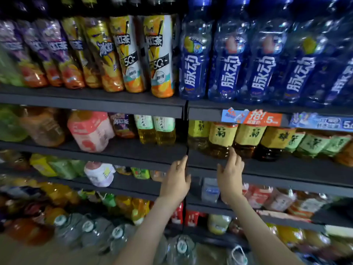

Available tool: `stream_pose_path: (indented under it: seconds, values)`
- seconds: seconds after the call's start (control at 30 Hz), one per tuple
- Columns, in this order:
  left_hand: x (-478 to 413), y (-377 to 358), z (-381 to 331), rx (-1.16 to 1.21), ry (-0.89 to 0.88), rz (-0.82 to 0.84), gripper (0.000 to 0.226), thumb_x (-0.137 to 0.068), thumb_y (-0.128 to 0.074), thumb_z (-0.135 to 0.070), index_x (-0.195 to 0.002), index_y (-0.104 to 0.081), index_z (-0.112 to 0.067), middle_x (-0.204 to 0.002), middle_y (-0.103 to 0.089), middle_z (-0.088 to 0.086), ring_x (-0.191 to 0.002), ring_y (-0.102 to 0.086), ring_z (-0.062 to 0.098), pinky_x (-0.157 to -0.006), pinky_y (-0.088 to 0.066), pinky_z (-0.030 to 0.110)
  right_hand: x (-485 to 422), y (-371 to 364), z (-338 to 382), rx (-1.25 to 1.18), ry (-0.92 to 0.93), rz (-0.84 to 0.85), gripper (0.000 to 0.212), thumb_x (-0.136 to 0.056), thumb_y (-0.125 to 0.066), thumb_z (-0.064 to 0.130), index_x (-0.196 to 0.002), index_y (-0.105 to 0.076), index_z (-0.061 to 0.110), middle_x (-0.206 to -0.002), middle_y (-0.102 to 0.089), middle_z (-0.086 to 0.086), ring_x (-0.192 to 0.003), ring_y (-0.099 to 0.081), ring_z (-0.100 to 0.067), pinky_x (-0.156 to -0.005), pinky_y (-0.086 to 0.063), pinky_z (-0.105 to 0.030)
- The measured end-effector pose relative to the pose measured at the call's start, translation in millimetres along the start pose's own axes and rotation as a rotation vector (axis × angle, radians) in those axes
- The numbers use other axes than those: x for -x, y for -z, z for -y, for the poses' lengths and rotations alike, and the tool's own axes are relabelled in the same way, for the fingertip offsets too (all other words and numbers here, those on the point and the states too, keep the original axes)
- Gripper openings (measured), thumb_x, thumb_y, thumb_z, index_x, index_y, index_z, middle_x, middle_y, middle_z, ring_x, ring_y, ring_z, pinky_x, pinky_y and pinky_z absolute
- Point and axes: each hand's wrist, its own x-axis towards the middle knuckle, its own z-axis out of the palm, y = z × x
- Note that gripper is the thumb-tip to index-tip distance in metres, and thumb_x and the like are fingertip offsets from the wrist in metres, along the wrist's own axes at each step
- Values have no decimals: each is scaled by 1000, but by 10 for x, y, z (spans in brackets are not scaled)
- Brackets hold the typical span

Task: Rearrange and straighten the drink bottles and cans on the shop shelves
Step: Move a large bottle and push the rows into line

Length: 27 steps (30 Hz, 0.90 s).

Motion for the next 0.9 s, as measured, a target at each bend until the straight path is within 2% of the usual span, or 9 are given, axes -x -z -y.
stream_pose_path:
  seconds: [0.17,0.27,0.43,0.57,0.67,0.83,0.9]
  values:
    - [705,133,-33,-13,115,94,54,-99,-45,-30,-148,-23,-25,-141,-43,6,-122,-49,25,-87,-46,34,825,226,353,2,28,331,39,-90,-53,-2,-128,-48,-2,-126,-50,-20,-120,-44,-38,-97,-37,-41]
    - [1011,198,-8,-29,164,152,51,-98,-45,-29,-146,-29,-25,-132,-52,7,-114,-55,26,-84,-48,34,1133,260,636,-87,14,490,36,-90,-51,0,-126,-52,3,-123,-53,-15,-120,-49,-30,-95,-39,-31]
    - [1284,640,213,25,243,152,42,-95,-45,-21,-138,-42,-21,-118,-64,10,-107,-59,30,-79,-48,36,1312,251,1207,-142,65,620,28,-88,-56,3,-116,-59,6,-114,-57,-10,-112,-55,-25,-87,-36,-17]
    - [1392,1268,674,24,288,92,38,-95,-49,-25,-133,-49,-22,-104,-68,6,-97,-62,25,-70,-49,34,1277,117,1791,-167,183,688,26,-93,-56,10,-119,-59,7,-117,-58,-9,-110,-57,-23,-88,-43,-23]
    - [1497,1816,1124,21,347,25,33,-96,-51,-27,-128,-52,-22,-95,-68,4,-87,-62,22,-70,-50,36,1270,-108,2274,-151,244,708,27,-95,-56,13,-121,-58,7,-119,-59,-9,-109,-58,-22,-87,-45,-25]
    - [1714,2668,1951,3,388,-52,33,-94,-51,-26,-127,-54,-21,-103,-68,4,-101,-59,25,-81,-52,40,1441,-645,3283,-173,338,753,29,-93,-56,9,-122,-57,6,-114,-57,-8,-107,-57,-24,-86,-45,-27]
    - [1808,3012,2284,-16,384,-66,34,-97,-49,-27,-130,-51,-19,-104,-68,3,-99,-60,23,-75,-54,36,1533,-895,3735,-174,369,753,28,-93,-57,12,-121,-57,8,-113,-56,-6,-106,-57,-24,-86,-45,-28]
